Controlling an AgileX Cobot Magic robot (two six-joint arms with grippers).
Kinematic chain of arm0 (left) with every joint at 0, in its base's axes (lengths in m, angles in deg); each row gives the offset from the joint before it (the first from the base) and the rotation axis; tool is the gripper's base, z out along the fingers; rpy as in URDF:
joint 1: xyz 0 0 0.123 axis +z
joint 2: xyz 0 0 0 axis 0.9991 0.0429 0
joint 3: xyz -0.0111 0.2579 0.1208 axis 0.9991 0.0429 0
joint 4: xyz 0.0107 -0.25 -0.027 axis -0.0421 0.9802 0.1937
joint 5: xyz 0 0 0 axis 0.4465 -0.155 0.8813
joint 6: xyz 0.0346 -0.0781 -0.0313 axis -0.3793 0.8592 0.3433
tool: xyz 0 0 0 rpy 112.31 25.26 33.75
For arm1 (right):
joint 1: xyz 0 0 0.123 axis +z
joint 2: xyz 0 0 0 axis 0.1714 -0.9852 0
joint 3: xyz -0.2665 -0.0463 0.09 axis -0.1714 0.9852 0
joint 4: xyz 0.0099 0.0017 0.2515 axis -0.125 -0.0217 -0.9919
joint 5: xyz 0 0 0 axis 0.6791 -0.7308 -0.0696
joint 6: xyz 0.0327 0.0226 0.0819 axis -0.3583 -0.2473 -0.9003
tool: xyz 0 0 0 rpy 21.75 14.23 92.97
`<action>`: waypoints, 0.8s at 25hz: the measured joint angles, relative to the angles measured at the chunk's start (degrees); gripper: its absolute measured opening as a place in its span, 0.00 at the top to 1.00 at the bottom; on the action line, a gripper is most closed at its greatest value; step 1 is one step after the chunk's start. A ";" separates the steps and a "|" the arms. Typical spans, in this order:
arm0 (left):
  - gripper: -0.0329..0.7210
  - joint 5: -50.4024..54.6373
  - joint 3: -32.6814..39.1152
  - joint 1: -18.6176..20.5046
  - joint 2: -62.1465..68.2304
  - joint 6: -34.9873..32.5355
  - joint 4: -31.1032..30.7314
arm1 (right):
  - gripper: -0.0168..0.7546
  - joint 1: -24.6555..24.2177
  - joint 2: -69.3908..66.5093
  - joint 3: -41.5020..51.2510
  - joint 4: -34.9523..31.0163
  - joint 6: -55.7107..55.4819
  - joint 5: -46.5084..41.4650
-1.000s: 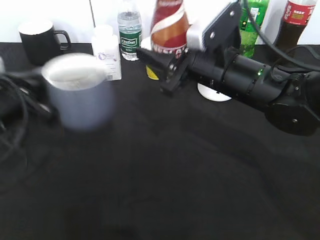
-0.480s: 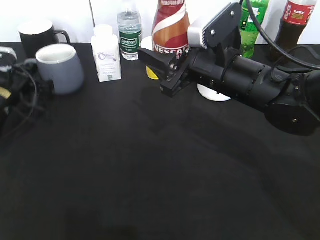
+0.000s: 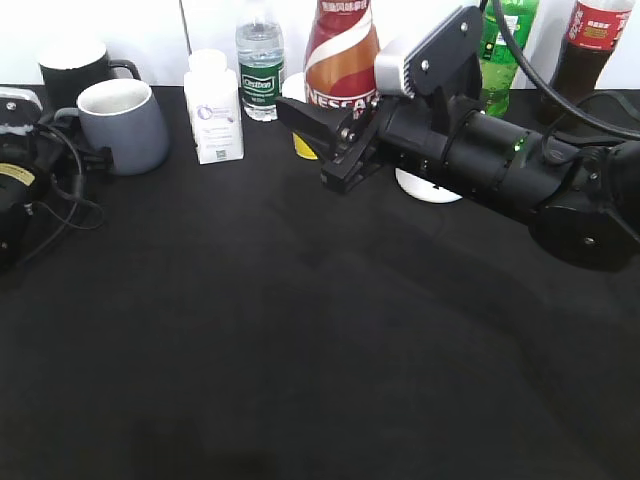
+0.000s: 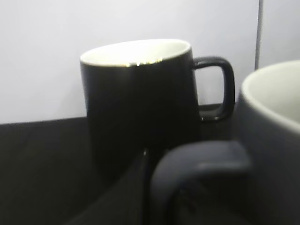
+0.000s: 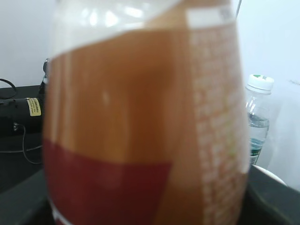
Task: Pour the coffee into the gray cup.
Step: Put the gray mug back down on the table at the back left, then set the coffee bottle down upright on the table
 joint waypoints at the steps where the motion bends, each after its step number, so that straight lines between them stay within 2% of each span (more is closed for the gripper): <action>1: 0.69 -0.60 0.16 0.00 0.00 0.01 0.00 | 0.29 0.00 0.00 0.00 -0.05 0.00 0.00; 3: 0.51 -2.54 3.47 0.00 0.00 0.27 0.12 | 0.29 0.00 0.00 0.00 -0.16 0.00 -0.02; 4: 0.48 -4.25 5.94 0.00 -0.50 0.44 0.43 | 0.29 0.00 0.00 0.00 -0.40 0.00 -0.02; 8: 0.47 -2.94 18.57 -0.19 -7.85 0.67 1.05 | 0.29 0.00 0.00 0.00 -4.12 -0.27 -0.02; 9: 0.47 -2.41 19.92 -0.19 -9.87 0.67 2.11 | 0.29 0.00 0.00 0.00 -4.85 -0.33 -0.07; 13: 0.46 -2.40 18.90 -0.26 -10.81 0.67 2.57 | 0.29 0.00 0.00 0.00 -5.65 -0.47 -0.29; 17: 0.46 -1.92 22.43 -1.90 -12.34 0.67 3.13 | 0.29 0.00 0.00 0.00 -6.45 -0.47 -2.59; 20: 0.46 -1.97 25.29 -3.80 -17.93 0.67 3.38 | 0.29 -0.96 2.48 0.00 -10.95 -0.42 -5.52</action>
